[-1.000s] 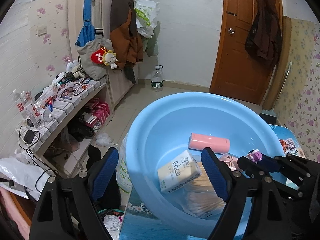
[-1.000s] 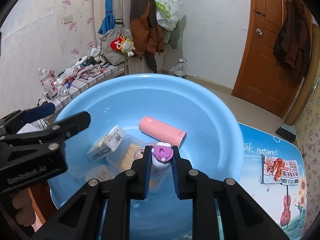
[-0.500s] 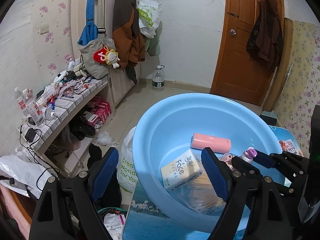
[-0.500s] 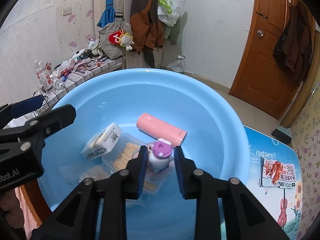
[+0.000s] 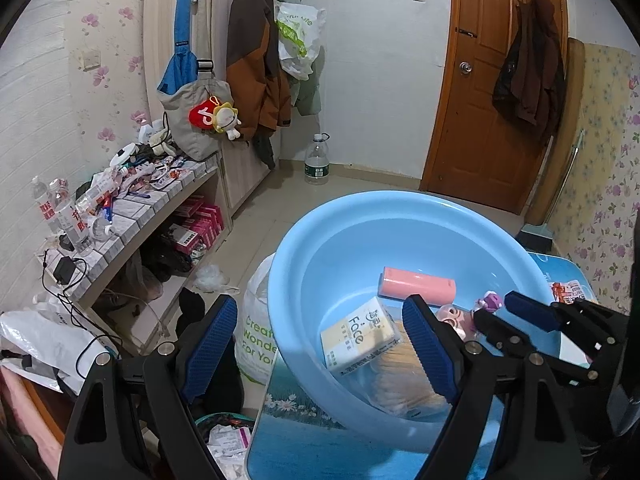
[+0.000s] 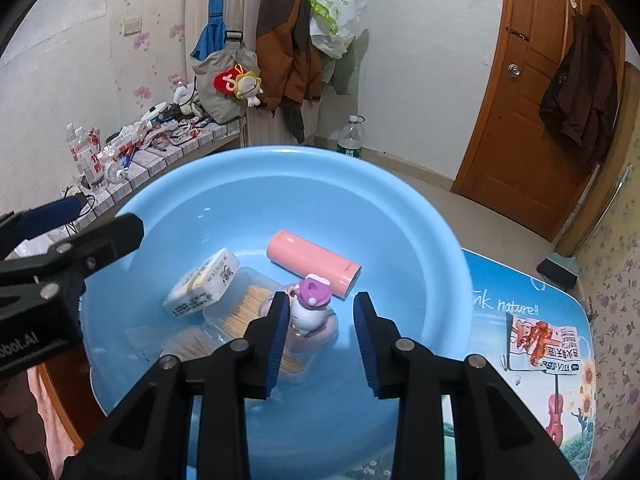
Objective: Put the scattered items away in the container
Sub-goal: 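Lower the pink figurine into the basin and open the right gripper, then withdraw both open grippers from the basin back over the table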
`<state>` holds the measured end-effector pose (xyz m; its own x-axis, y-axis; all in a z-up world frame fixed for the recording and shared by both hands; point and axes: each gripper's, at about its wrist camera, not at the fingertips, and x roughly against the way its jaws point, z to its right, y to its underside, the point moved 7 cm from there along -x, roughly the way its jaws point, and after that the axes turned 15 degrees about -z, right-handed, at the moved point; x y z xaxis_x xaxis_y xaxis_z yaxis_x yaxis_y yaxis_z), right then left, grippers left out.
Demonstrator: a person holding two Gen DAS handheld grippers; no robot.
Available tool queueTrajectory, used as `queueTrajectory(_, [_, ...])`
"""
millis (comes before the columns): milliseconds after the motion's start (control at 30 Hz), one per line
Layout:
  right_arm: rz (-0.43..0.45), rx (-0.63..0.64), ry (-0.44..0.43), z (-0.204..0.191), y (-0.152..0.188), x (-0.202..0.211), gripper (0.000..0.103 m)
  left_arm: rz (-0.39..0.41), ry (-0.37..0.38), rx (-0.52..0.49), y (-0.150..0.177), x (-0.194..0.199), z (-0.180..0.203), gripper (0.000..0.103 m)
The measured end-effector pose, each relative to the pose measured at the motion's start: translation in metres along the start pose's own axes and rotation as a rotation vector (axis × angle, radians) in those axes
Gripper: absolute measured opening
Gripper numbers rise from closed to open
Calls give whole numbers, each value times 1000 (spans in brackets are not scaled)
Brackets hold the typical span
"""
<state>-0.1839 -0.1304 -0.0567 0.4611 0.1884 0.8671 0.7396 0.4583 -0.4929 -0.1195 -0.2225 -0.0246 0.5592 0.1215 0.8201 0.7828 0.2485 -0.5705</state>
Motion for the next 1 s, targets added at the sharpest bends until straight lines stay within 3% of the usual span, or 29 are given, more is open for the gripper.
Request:
queueTrajectory(400, [53, -100, 2, 40, 19, 40, 34, 2, -20, 3, 14, 16, 4, 84])
queueTrajectory(1000, [96, -281, -30, 113, 77, 79, 34, 3, -23, -26, 36, 38, 32, 84])
